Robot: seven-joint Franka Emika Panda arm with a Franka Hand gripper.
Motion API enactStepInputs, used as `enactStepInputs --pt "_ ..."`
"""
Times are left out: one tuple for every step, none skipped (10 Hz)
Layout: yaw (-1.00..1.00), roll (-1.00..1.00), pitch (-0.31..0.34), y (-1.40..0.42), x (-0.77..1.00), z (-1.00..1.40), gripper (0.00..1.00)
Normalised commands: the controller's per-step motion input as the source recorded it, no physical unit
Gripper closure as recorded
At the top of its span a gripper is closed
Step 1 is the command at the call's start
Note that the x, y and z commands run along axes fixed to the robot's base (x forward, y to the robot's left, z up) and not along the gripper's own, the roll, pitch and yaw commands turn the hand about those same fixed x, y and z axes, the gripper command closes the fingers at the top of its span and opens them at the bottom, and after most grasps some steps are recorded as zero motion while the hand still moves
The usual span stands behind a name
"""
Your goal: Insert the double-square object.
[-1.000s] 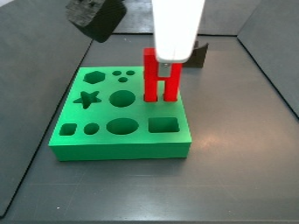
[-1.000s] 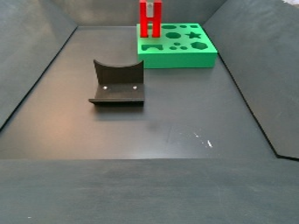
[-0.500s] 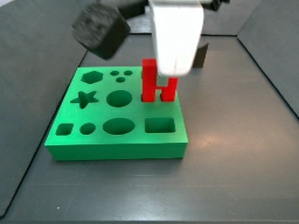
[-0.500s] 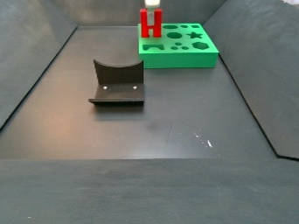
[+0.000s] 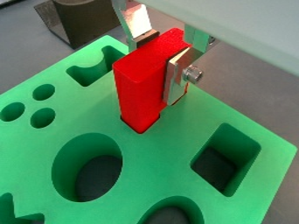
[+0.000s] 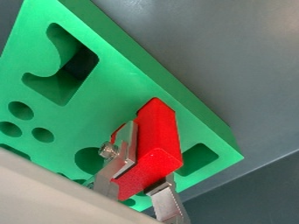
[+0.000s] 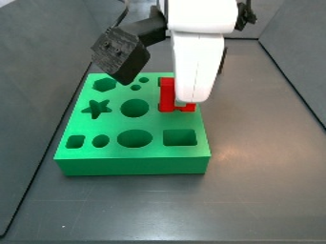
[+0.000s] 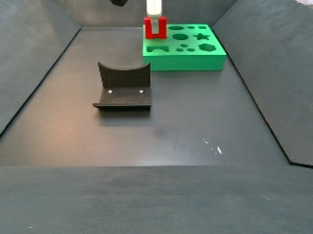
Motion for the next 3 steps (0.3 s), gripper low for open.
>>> enactStepInputs --pt "0.00 -0.02 -0.054 0.00 0.00 -0.07 1.00" --pt "-0.03 -0.05 0.003 0.04 0.03 -0.03 1.00" --pt "0.00 0.00 0.000 0.00 0.00 0.00 1.00"
